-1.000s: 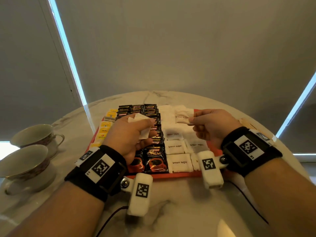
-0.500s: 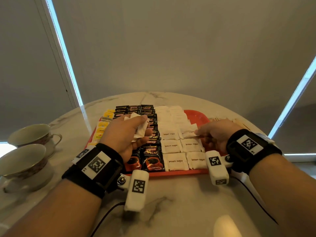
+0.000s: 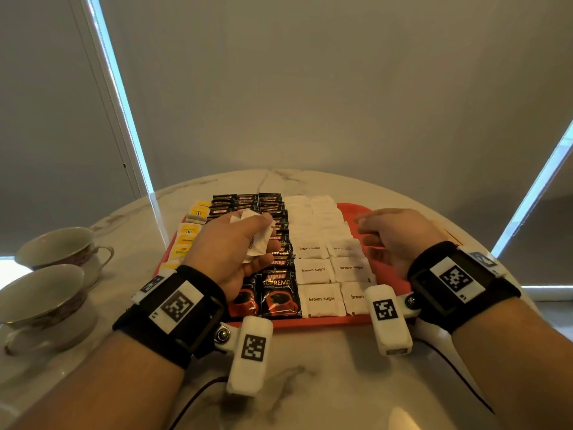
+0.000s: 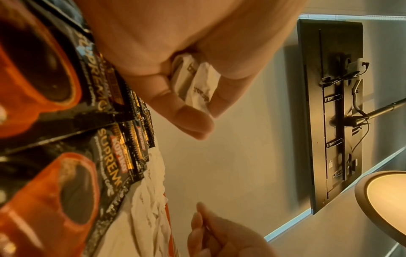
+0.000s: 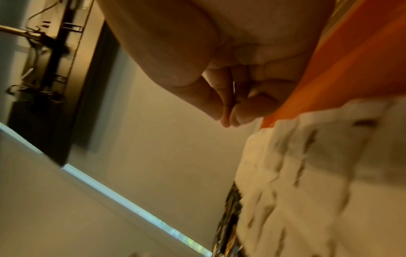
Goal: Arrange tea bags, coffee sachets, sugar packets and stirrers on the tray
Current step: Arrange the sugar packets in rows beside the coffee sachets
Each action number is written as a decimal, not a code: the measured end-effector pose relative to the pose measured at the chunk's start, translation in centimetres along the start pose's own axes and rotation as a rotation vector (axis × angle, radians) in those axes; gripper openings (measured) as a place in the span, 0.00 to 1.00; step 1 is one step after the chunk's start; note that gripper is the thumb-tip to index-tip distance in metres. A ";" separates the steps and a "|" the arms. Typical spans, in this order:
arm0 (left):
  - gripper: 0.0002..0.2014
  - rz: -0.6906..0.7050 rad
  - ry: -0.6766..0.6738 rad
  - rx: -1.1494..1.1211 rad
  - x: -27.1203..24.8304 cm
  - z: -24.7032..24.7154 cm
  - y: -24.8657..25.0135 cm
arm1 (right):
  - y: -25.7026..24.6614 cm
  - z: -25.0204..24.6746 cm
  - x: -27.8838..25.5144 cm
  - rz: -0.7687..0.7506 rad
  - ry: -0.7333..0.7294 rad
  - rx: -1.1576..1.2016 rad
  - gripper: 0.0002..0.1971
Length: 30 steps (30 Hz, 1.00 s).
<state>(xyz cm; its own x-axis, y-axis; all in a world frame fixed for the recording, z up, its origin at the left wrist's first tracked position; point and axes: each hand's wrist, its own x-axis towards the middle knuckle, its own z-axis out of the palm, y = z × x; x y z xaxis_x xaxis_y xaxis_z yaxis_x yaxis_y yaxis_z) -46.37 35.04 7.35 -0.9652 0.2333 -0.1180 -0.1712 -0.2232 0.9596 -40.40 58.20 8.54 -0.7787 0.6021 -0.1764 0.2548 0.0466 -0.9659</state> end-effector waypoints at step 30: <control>0.09 -0.117 -0.012 -0.081 -1.1 0.3 0.6 | 1.3 1.3 -2.5 0.071 -0.149 0.413 0.26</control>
<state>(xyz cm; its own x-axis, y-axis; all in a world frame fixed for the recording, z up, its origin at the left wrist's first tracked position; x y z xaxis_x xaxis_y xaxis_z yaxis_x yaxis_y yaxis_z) -45.37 34.91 8.14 -0.9353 0.2737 -0.2241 -0.2983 -0.2696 0.9156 -38.88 55.75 7.44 -0.8493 0.4697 -0.2412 0.0836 -0.3314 -0.9398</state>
